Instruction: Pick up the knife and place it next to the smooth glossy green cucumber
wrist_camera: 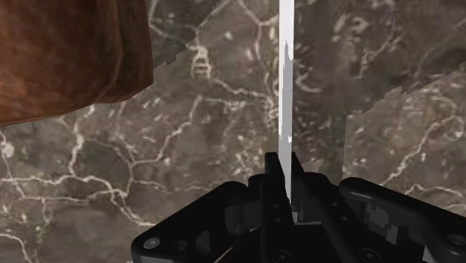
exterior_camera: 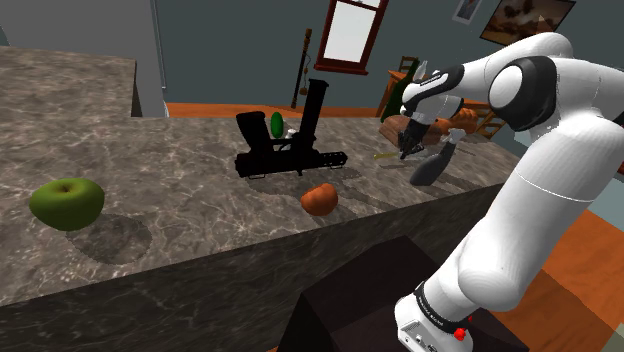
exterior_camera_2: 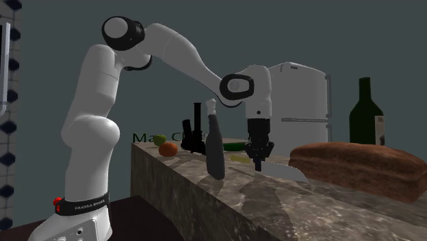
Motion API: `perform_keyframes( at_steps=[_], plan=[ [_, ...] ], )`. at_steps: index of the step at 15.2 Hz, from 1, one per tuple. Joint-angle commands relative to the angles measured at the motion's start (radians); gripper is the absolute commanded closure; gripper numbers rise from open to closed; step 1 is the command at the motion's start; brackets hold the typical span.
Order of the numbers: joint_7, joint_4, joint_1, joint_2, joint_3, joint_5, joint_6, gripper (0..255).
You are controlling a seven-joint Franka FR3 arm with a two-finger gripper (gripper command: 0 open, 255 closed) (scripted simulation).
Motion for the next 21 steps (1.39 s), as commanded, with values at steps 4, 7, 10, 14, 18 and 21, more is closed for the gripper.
perform_keyframes(
  at_steps=[4, 7, 10, 14, 18, 21],
  plan=[
    [0.0, 0.0, 0.0, 0.0, 0.0, 0.0, 0.0, 255],
    [0.013, 0.013, 0.006, -0.019, -0.005, -0.019, -0.024, 255],
    [0.031, 0.033, 0.014, -0.045, -0.01, -0.045, -0.06, 255],
    [0.051, 0.064, 0.021, -0.076, -0.013, -0.075, -0.11, 255],
    [0.068, 0.099, 0.027, -0.103, -0.014, -0.1, -0.161, 255],
    [0.078, 0.128, 0.03, -0.12, -0.013, -0.115, -0.2, 255]
  ],
)
